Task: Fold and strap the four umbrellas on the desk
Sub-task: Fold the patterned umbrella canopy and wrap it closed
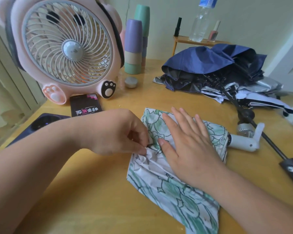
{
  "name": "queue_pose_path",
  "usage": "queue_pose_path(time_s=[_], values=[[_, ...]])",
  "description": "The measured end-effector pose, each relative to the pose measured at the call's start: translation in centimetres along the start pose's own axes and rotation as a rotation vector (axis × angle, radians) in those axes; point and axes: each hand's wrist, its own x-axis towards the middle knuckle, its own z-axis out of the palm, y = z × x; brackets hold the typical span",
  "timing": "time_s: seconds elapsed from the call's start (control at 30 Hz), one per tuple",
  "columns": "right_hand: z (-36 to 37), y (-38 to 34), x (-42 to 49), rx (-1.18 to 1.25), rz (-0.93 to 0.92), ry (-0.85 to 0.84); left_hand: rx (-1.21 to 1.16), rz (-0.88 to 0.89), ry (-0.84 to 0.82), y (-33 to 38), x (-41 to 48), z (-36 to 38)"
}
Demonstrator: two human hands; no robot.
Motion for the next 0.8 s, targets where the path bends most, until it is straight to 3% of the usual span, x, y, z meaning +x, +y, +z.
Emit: queue_pose_path(time_s=[0.17, 0.37, 0.47, 0.6, 0.8], values=[[0.1, 0.1, 0.0, -0.016, -0.017, -0.018, 0.061, 0.275, 0.138, -1.7, -1.7, 1.5], [-0.1, 0.0, -0.2, -0.039, -0.014, -0.043, 0.084, 0.278, 0.197, -2.0, -1.9, 1.6], [-0.4, -0.2, -0.2, -0.045, -0.015, -0.066, 0.055, 0.179, 0.226, -1.6, -2.1, 1.8], [-0.7, -0.6, -0.2, -0.073, -0.001, -0.077, -0.095, -0.114, 0.183, -0.6, -2.3, 1.8], [-1.6, -0.3, 0.2, -0.018, -0.061, -0.055, -0.184, -0.243, 0.202, 1.1, -2.1, 2.6]])
